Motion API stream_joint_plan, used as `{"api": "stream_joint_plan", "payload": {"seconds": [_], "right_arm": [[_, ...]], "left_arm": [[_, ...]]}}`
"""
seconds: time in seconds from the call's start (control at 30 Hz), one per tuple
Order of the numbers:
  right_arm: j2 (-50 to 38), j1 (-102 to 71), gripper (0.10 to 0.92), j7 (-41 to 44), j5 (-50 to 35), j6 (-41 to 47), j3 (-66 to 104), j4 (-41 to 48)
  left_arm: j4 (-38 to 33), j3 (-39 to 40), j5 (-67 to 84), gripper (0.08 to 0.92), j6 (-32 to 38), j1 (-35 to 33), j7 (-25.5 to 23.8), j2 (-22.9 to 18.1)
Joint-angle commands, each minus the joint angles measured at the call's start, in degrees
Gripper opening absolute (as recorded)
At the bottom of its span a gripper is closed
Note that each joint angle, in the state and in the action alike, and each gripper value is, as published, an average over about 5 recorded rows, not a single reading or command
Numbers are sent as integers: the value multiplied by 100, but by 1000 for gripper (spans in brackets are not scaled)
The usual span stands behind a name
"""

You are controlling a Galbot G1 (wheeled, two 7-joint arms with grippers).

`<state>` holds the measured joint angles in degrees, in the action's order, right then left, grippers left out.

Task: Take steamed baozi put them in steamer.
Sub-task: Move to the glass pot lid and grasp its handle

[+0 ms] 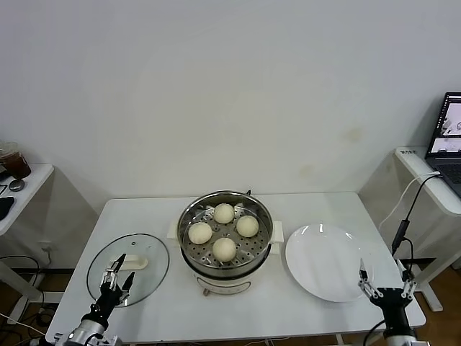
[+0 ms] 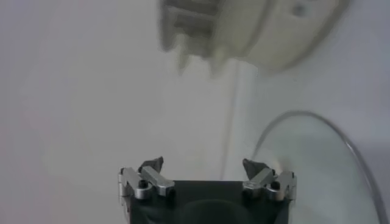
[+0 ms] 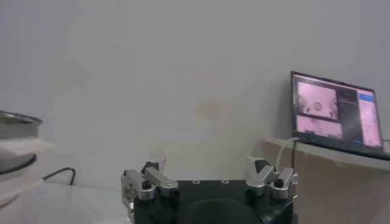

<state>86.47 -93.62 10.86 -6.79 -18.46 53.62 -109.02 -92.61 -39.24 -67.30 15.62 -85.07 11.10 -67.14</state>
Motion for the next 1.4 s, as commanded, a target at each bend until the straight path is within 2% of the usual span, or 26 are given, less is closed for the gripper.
{"api": "stream_joint_plan", "payload": {"seconds": [0.03,0.5,0.77,0.9,1.03,1.4], "right_arm": [[232,-215,823,-59,80,54,144,-41],[285,-211,823,2,251,87,-12,62],[330,-220,823,31,374,60,-125,116],[337,-219,823,40,391,66,-158,117],[338,-227,823,44,396,69,-183,111],[333,-256,823,40,442,13,-308,180]], "left_arm": [[760,88,-988,823,-16,637,-34,255],[1351,226,-914,823,-78,1514,-81,276],[1700,359,-890,811,-173,1753,-176,226],[1869,379,-891,723,-215,1805,-216,207],[1994,391,-795,602,-242,1827,-183,200],[1948,359,-205,290,-158,1757,349,159]]}}
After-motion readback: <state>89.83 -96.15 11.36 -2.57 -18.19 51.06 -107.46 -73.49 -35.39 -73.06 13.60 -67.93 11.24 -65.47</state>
